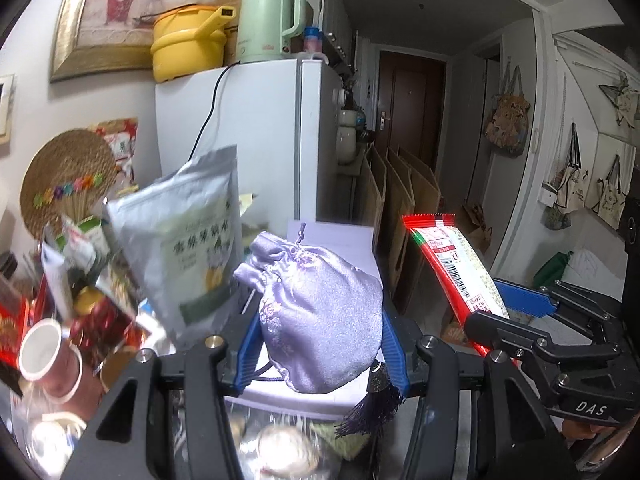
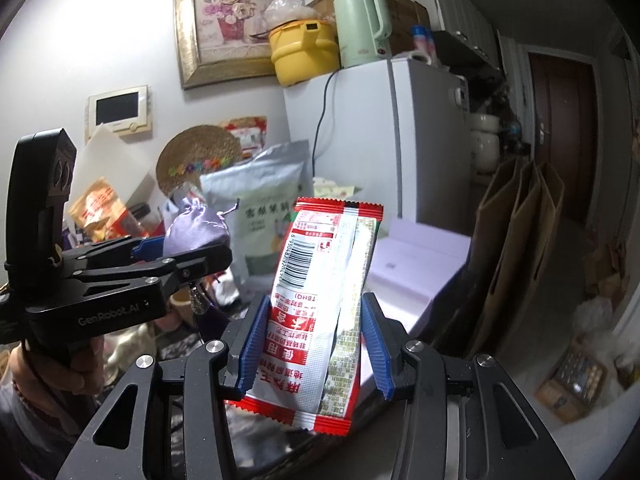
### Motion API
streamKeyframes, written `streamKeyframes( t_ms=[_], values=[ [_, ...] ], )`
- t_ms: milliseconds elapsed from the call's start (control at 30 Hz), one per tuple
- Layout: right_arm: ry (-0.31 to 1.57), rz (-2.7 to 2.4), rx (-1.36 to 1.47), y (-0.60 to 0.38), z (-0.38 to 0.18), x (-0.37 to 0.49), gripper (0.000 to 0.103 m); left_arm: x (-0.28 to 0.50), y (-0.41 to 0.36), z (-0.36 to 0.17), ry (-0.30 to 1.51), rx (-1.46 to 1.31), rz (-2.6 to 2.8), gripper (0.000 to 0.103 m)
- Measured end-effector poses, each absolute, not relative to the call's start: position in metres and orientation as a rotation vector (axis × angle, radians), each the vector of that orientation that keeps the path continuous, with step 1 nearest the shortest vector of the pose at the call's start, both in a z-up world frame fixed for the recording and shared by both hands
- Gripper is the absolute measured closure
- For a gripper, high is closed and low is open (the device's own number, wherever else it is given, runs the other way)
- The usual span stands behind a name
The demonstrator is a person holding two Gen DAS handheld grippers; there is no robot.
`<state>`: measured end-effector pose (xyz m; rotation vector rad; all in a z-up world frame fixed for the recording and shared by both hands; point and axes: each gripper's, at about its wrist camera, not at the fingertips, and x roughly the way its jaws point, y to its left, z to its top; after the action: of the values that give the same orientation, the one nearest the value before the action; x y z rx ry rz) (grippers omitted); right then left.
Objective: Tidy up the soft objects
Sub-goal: 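Lift the lavender pouch with the left tool while the right tool lifts the red-white packet, then lower both held items into the gift box and open both tools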
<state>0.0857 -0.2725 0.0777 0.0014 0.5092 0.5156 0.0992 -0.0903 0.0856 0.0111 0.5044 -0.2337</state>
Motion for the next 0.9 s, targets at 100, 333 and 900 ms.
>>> streamKeyframes(
  t_ms=[100, 333, 900],
  values=[
    [0.499, 0.514, -0.001, -0.273, 0.085, 0.106, 0.057, 0.120, -0.093, 0.092, 0.495, 0.021, -0.243, 0.052],
    [0.472, 0.488, -0.017, -0.273, 0.096, 0.151, 0.057, 0.171, -0.095, 0.101, 0.479, 0.035, -0.245, 0.052],
    [0.540, 0.406, -0.057, -0.257, 0.076, 0.245, 0.057, 0.269, -0.099, 0.070, 0.562, 0.076, -0.236, 0.052]
  ],
)
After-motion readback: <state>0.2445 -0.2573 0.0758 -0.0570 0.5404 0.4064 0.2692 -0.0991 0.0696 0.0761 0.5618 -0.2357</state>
